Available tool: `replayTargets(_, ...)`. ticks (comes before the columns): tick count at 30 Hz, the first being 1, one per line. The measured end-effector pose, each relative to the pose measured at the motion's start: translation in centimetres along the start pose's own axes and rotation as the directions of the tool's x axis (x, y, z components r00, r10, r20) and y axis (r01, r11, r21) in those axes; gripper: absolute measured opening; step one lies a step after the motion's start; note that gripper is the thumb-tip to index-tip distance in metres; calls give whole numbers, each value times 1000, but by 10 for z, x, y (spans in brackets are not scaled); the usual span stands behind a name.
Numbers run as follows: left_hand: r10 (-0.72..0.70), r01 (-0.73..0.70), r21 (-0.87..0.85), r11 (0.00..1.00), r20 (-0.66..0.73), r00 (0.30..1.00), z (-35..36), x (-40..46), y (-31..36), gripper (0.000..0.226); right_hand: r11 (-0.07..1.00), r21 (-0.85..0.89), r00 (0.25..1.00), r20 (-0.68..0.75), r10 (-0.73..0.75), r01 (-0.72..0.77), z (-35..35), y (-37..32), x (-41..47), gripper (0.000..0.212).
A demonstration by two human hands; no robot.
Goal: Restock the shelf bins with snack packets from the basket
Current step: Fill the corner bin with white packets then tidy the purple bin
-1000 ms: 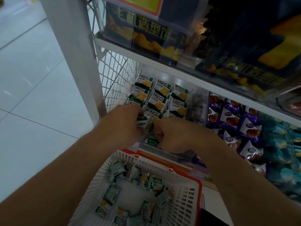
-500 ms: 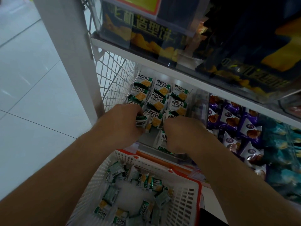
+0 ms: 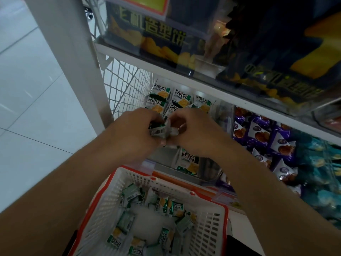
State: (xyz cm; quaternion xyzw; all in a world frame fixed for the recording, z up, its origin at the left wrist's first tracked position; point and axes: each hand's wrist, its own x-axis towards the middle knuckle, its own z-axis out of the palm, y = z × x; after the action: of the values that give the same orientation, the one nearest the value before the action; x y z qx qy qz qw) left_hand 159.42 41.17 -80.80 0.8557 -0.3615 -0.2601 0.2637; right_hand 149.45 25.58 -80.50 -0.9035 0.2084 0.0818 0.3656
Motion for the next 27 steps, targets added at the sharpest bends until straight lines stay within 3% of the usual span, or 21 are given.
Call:
replayTargets(5,-46,36,-102,994,-102,994,-8,-3,2,33,957,210,974,-65,217,-200,-27,4,-5,10)
replayTargets(11,-46,47,-3,999,-240,970,-13,-7,7,33,805,473,927,77,367,-358,-28,-9,-6,13)
replayTargets(15,-23,36,38,999,-286,958,-16,-10,9,35,789,481,924,182,336,-382,-17,-16,-7,49)
replayTargets(17,-17,31,43,999,-294,956,-17,-10,10,37,818,435,926,207,315,-376,-8,-19,-6,57)
replayTargets(20,-10,26,52,998,-294,956,-17,-11,10,38,877,344,941,172,293,-336,3,-19,-3,50)
replayTargets(24,-9,24,48,999,-290,957,-16,-11,9,36,933,218,958,54,283,-288,10,-12,-1,13)
replayTargets(27,-17,31,45,999,-288,957,-15,-11,9,36,952,98,957,26,287,-289,15,-6,-1,20)
